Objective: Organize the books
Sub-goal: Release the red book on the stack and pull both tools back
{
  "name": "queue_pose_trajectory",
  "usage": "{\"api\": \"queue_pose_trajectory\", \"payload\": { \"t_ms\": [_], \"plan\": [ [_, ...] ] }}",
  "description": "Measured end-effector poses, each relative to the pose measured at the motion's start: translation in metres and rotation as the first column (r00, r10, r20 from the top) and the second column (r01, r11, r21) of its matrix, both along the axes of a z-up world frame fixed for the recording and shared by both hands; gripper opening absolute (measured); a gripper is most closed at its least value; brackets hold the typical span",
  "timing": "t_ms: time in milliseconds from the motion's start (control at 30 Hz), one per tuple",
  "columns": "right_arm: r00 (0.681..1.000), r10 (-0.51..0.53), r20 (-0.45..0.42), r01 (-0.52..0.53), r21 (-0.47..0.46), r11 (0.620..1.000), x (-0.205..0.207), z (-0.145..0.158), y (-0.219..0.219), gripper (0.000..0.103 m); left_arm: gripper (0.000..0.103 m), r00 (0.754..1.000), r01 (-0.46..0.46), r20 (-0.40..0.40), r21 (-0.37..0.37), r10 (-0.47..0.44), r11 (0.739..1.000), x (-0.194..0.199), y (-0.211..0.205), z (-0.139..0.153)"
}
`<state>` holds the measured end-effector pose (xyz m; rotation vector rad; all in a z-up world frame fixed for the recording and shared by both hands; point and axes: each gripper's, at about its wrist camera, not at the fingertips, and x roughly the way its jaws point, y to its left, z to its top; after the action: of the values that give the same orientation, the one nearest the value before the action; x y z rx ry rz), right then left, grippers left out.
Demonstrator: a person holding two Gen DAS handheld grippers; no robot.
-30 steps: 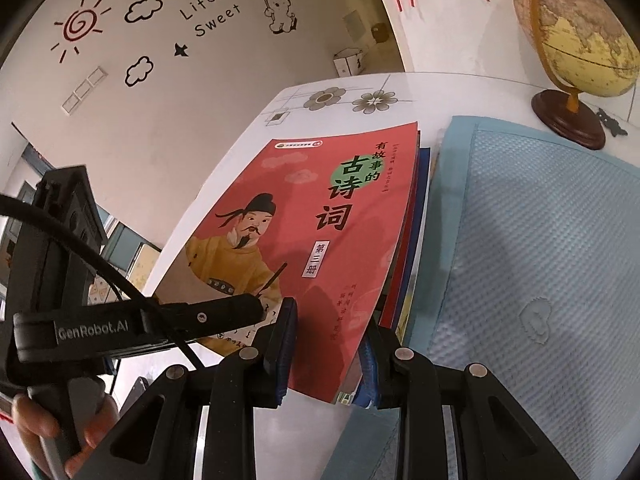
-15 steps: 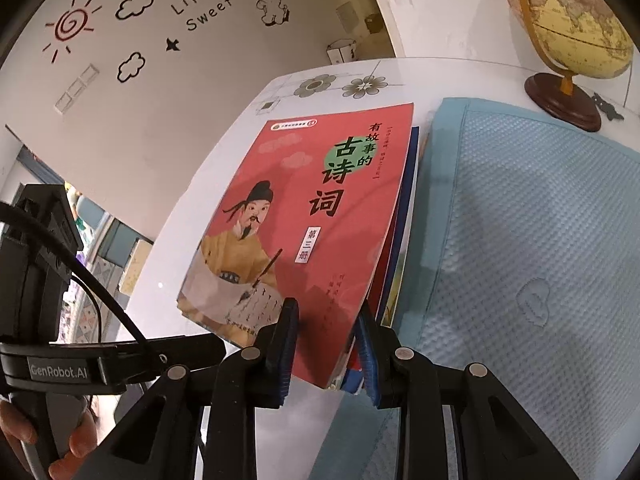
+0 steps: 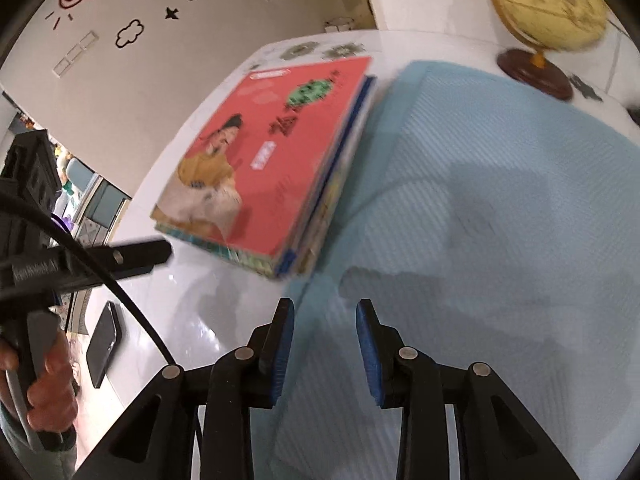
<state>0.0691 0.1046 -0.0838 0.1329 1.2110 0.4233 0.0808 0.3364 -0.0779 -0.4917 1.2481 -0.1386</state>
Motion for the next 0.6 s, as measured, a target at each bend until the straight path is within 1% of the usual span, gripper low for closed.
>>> {"api": "queue_pose_trajectory", "payload": {
  "t_ms": [67, 133, 167, 233, 267, 333, 367, 433, 500, 600],
  "plan": [
    [1.0, -0.009, 0.008, 0.009, 0.01, 1.0, -0.007, 0.009, -0.011, 0.031, 0.073, 0.997, 0.015, 0.075, 0.027, -0.017, 1.0, -0.006, -0.012, 0.017],
    [0.999, -0.021, 0.041, 0.021, 0.007, 1.0, -0.013, 0.023, -0.021, 0.031, 0.073, 0.987, 0.035, 0.156, 0.069, -0.045, 0.997, -0.011, -0.03, 0.037],
    [0.998, -0.032, 0.058, 0.031, 0.004, 1.0, -0.015, 0.03, -0.027, 0.031, 0.073, 0.982, 0.042, 0.183, 0.081, -0.057, 0.996, -0.015, -0.037, 0.045],
    [0.994, -0.065, 0.091, 0.064, 0.01, 0.998, -0.026, 0.044, -0.043, 0.031, 0.073, 0.965, 0.07, 0.244, 0.109, -0.095, 0.992, -0.02, -0.059, 0.059],
    [0.992, -0.082, 0.1, 0.081, 0.017, 0.997, -0.031, 0.049, -0.052, 0.032, 0.073, 0.957, 0.078, 0.269, 0.134, -0.112, 0.988, -0.022, -0.073, 0.064],
    [0.986, -0.118, 0.115, 0.117, 0.019, 0.993, -0.041, 0.059, -0.07, 0.035, 0.073, 0.947, 0.096, 0.286, 0.172, -0.143, 0.98, -0.026, -0.102, 0.067],
    [0.982, -0.143, 0.126, 0.142, 0.017, 0.99, -0.049, 0.065, -0.082, 0.036, 0.073, 0.944, 0.111, 0.291, 0.173, -0.159, 0.979, -0.029, -0.112, 0.067],
    [0.975, -0.173, 0.14, 0.173, 0.013, 0.985, -0.06, 0.072, -0.1, 0.045, 0.073, 0.937, 0.144, 0.291, 0.174, -0.191, 0.974, -0.035, -0.132, 0.069],
    [0.966, -0.195, 0.167, 0.199, -0.005, 0.98, -0.073, 0.081, -0.117, 0.046, 0.073, 0.929, 0.148, 0.311, 0.18, -0.199, 0.972, -0.038, -0.147, 0.075],
    [0.949, -0.235, 0.21, 0.245, -0.022, 0.969, -0.089, 0.097, -0.139, 0.047, 0.073, 0.906, 0.145, 0.362, 0.225, -0.221, 0.963, -0.053, -0.172, 0.093]
  ]
}}
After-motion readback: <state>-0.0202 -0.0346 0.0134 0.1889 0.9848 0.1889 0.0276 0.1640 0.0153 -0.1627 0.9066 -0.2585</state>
